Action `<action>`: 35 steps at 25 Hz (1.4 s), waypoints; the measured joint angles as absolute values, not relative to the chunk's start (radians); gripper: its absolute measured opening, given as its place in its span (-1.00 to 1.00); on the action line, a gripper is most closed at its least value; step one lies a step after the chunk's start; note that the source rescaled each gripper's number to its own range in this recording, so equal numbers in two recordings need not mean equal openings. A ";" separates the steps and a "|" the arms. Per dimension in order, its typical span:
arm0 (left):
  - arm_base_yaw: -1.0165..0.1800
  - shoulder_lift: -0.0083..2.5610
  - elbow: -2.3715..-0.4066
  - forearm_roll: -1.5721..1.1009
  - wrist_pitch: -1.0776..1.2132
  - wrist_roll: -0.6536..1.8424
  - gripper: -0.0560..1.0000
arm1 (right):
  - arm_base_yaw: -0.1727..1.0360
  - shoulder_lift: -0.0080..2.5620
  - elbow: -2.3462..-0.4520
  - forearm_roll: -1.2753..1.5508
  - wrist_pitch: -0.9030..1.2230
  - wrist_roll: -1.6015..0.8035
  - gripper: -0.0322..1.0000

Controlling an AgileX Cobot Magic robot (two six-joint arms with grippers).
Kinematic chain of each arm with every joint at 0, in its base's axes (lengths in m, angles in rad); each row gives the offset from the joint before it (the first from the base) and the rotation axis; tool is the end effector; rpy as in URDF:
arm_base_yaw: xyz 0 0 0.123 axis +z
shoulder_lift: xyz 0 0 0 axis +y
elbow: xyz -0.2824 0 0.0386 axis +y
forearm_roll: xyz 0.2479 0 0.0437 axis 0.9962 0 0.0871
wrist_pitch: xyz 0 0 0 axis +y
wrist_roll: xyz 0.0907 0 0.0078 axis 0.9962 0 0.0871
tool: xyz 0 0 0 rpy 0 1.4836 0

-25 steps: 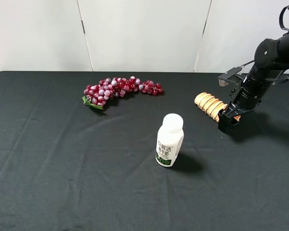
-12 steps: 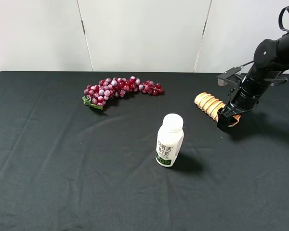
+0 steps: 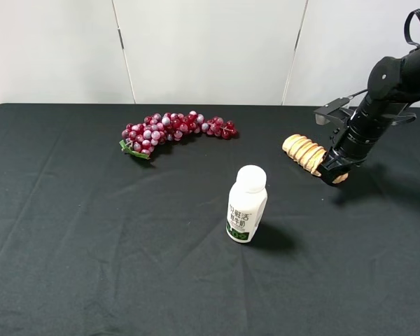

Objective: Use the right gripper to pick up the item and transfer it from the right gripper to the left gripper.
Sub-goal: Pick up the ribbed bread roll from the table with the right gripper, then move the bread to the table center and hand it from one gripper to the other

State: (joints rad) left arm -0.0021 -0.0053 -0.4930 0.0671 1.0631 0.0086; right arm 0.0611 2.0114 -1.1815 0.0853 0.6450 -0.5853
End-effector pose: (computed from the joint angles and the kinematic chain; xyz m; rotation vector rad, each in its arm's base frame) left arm -0.0050 0.0053 0.2752 0.0078 2.0476 0.0844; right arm 0.3705 0.0273 0.1192 -0.8477 2.8256 0.0118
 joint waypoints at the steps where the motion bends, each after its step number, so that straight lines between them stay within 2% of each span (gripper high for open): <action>1: -0.002 -0.005 -0.493 0.067 1.063 0.009 1.00 | 0.061 2.008 -1.181 0.084 0.646 -0.585 -0.60; 7: -0.002 -0.005 -0.493 0.067 1.063 0.009 1.00 | 0.061 1.971 -1.213 0.082 0.714 -0.564 -0.75; 16: -0.002 -0.005 -0.493 0.067 1.063 0.009 1.00 | 0.073 1.820 -1.302 0.101 0.850 -0.529 -0.76; 21: -0.002 -0.005 -0.493 0.067 1.063 0.009 1.00 | 0.148 1.732 -1.304 0.073 0.882 -0.526 -0.82; 35: -0.002 -0.005 -0.493 0.067 1.063 0.009 1.00 | 0.375 1.577 -1.304 -0.055 1.009 -0.453 -0.83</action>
State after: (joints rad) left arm -0.0021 -0.0053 -0.4930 0.0671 1.0631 0.0086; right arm 0.3748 1.5767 -1.3044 -0.0546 1.0087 -0.4531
